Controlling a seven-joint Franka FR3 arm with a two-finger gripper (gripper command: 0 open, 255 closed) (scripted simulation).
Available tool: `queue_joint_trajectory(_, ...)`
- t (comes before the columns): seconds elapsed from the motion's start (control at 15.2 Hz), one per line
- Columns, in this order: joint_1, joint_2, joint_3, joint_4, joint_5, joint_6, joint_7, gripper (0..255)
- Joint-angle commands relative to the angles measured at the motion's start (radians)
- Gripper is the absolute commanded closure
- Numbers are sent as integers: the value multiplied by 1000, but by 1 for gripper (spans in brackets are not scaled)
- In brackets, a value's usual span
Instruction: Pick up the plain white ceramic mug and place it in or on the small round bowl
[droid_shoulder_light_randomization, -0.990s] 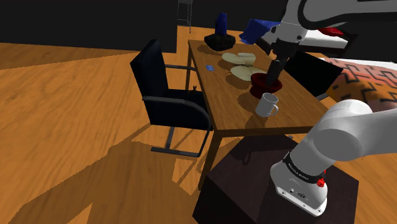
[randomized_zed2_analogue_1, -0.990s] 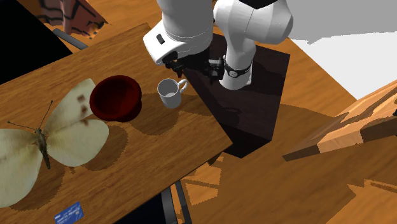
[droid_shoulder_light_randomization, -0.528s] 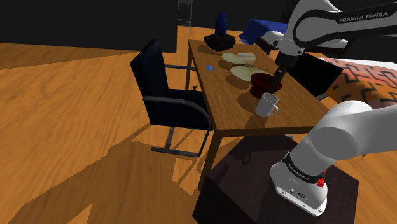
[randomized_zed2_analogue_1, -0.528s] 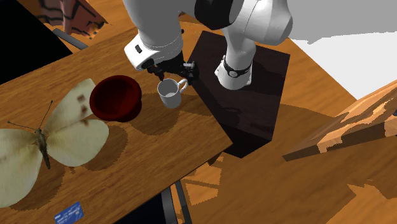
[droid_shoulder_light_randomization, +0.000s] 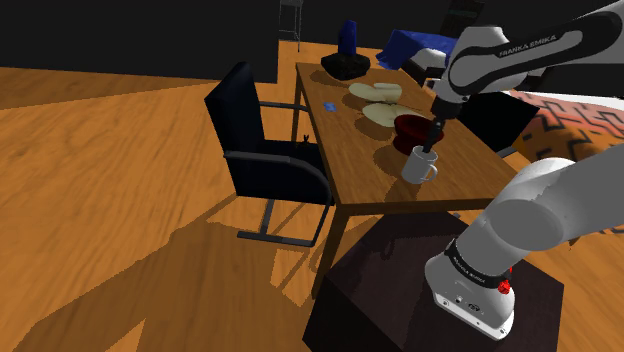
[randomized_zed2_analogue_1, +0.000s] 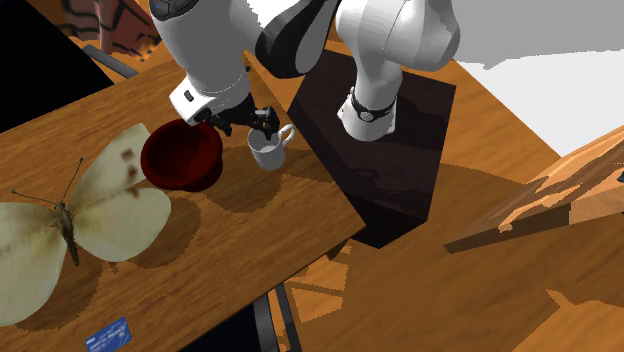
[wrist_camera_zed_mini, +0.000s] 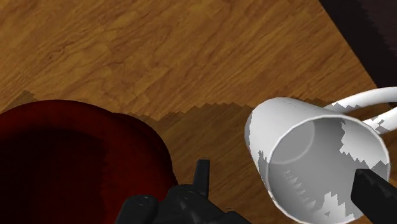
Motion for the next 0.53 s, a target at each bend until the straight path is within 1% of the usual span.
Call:
queue_joint_trajectory(0.0,-1,27,-22,-11,-8,41,-15,0)
queue_joint_trajectory(0.33,7,86,-52,-44,-14,133,-21,0)
queue_joint_trajectory(0.46,8,93,-56,-48,-15,143,-21,0)
